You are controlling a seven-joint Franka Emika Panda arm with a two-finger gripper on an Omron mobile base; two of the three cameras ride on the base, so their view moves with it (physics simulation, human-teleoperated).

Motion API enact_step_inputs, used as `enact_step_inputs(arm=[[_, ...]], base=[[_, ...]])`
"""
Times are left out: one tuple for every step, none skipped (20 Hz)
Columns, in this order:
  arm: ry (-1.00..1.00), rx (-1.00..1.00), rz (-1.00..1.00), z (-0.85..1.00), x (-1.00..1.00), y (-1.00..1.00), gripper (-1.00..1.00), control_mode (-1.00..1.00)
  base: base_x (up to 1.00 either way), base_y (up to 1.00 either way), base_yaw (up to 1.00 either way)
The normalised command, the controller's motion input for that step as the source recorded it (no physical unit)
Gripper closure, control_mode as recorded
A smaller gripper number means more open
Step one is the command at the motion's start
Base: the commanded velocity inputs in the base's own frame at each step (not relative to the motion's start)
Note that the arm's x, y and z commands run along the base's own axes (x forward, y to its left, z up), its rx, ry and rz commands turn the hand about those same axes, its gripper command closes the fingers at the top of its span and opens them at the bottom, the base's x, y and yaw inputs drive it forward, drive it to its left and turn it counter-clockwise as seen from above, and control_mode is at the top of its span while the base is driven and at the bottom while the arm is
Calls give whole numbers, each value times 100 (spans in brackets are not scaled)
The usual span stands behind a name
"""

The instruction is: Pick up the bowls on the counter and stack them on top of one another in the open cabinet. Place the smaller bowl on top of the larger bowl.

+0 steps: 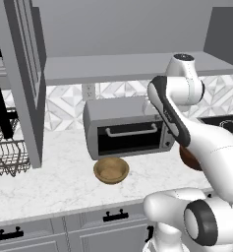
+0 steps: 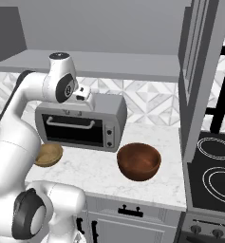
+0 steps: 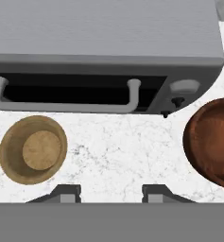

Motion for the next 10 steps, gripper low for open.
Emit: enact_step_inputs(arm=[[0, 0, 0, 0, 0, -4, -100, -100], [0, 0, 0, 0, 0, 0, -100, -100], [0, 0, 0, 0, 0, 0, -100, -100], [5, -1, 0, -2, 0, 0, -100, -100], [1, -2, 0, -16, 0, 10, -100, -100], [0, -8, 0, -20, -14, 36, -100, -100], [0, -9, 0, -41, -8, 53, -100, -100], [0, -4, 0, -47, -7, 75, -100, -100], [0, 0, 1, -49, -5, 89, -100, -100], [0, 0, 2, -59, -9, 94, -100, -100]], base=[[0, 0, 0], [0, 0, 0], [0, 0, 0], [0, 0, 0], [0, 0, 0], [0, 0, 0], [0, 0, 0], [0, 0, 0], [0, 0, 0], [0, 0, 0]])
